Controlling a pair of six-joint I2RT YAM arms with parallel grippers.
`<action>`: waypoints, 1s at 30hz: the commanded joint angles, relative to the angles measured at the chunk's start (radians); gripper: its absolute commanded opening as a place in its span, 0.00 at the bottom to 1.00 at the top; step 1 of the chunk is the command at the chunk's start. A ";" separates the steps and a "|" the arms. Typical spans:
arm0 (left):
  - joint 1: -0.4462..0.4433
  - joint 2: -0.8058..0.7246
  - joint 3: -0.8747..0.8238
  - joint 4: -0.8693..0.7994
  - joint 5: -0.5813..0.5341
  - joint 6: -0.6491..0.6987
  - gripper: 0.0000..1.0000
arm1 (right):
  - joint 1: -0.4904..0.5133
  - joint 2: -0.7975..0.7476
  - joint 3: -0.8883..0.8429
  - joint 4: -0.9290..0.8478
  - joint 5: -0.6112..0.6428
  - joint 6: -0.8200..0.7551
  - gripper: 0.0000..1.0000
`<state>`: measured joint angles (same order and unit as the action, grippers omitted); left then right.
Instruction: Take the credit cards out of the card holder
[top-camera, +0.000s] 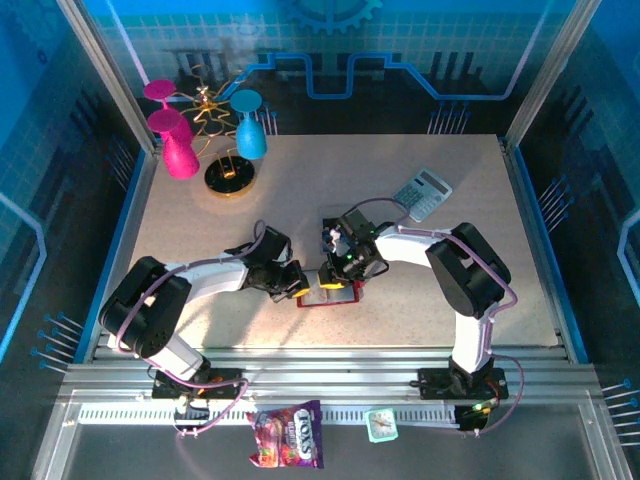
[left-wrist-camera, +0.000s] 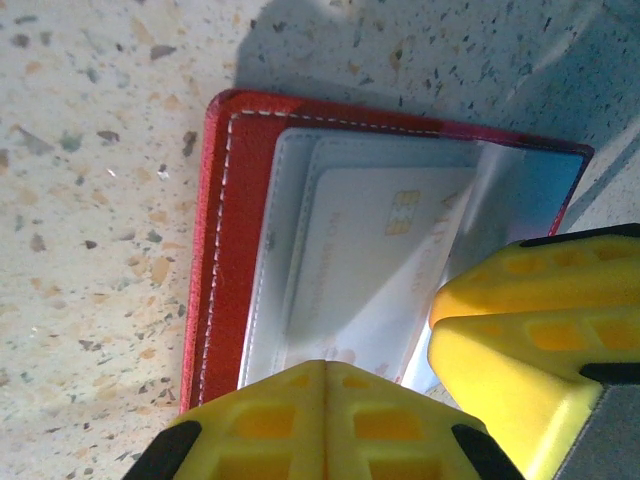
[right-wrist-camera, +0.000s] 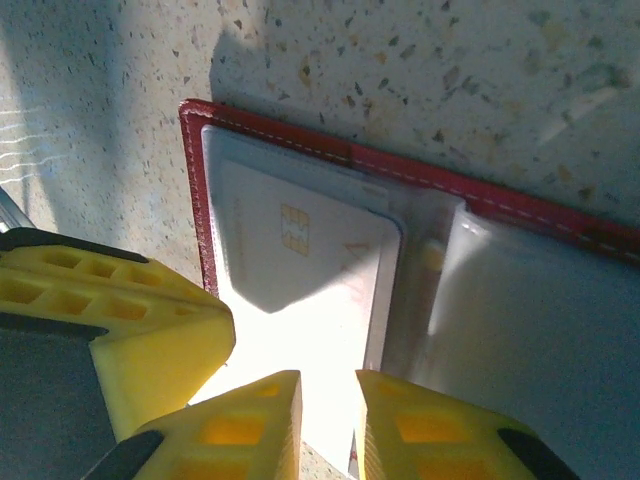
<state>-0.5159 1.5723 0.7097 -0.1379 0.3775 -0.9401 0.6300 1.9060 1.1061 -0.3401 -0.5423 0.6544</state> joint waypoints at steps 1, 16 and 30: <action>0.005 0.006 0.005 -0.032 -0.014 0.020 0.07 | 0.019 0.017 0.005 0.003 -0.015 0.007 0.23; 0.005 0.014 0.013 -0.034 -0.009 0.026 0.07 | 0.023 0.025 0.015 -0.022 -0.002 -0.001 0.22; 0.005 0.013 0.015 -0.042 -0.008 0.035 0.07 | 0.039 0.009 0.052 -0.135 0.100 -0.039 0.23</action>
<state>-0.5159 1.5723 0.7097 -0.1528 0.3779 -0.9337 0.6544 1.9129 1.1393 -0.4187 -0.4778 0.6319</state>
